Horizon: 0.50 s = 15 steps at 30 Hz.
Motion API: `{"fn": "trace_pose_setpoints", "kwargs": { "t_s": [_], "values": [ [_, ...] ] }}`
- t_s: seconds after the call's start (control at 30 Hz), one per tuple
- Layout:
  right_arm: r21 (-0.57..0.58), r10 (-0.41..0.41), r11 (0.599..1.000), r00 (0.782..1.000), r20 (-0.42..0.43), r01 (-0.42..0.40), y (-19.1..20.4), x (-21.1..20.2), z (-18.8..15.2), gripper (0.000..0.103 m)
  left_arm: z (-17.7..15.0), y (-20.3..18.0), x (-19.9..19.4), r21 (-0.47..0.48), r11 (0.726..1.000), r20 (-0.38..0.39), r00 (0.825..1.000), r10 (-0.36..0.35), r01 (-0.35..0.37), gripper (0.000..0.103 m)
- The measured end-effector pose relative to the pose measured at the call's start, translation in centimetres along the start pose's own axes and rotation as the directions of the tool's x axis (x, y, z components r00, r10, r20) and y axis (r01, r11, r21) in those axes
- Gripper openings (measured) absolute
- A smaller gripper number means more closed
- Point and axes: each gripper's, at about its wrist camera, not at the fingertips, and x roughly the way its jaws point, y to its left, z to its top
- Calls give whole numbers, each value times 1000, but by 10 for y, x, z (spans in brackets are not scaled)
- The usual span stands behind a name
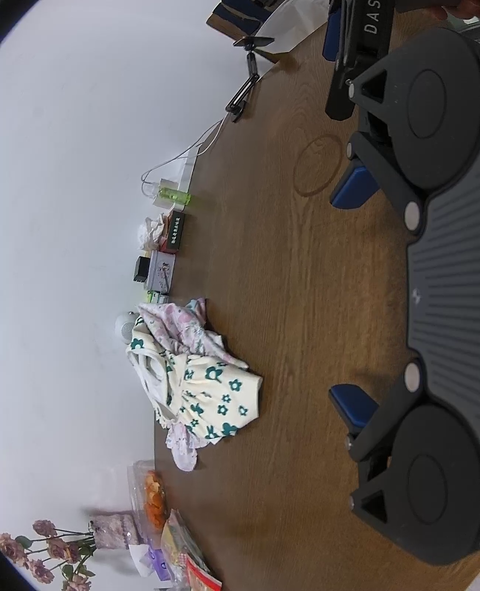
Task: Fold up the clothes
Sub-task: 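Reach both grippers to the cream floral dress and grasp its hem edges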
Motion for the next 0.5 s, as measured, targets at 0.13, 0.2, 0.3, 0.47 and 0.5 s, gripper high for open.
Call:
{"fn": "trace_pose_setpoints", "kwargs": {
  "t_s": [0.13,0.2,0.3,0.47,0.5],
  "values": [
    [-10,29,1000,1000,8,-29,6,9,14,103,15,6,8,-18,1000,26,1000,17,-16,101],
    [-18,52,999,999,14,-52,10,18,27,103,24,9,13,-21,999,42,999,30,-29,101],
    [-36,87,996,996,25,-86,18,33,48,103,41,14,25,-27,999,57,997,49,-47,101],
    [-66,146,987,988,42,-143,30,58,85,103,75,24,47,-14,995,92,991,95,-94,101],
    [-73,157,985,987,42,-154,33,65,93,103,83,27,53,-9,994,98,989,109,-109,101]
  ]
}}
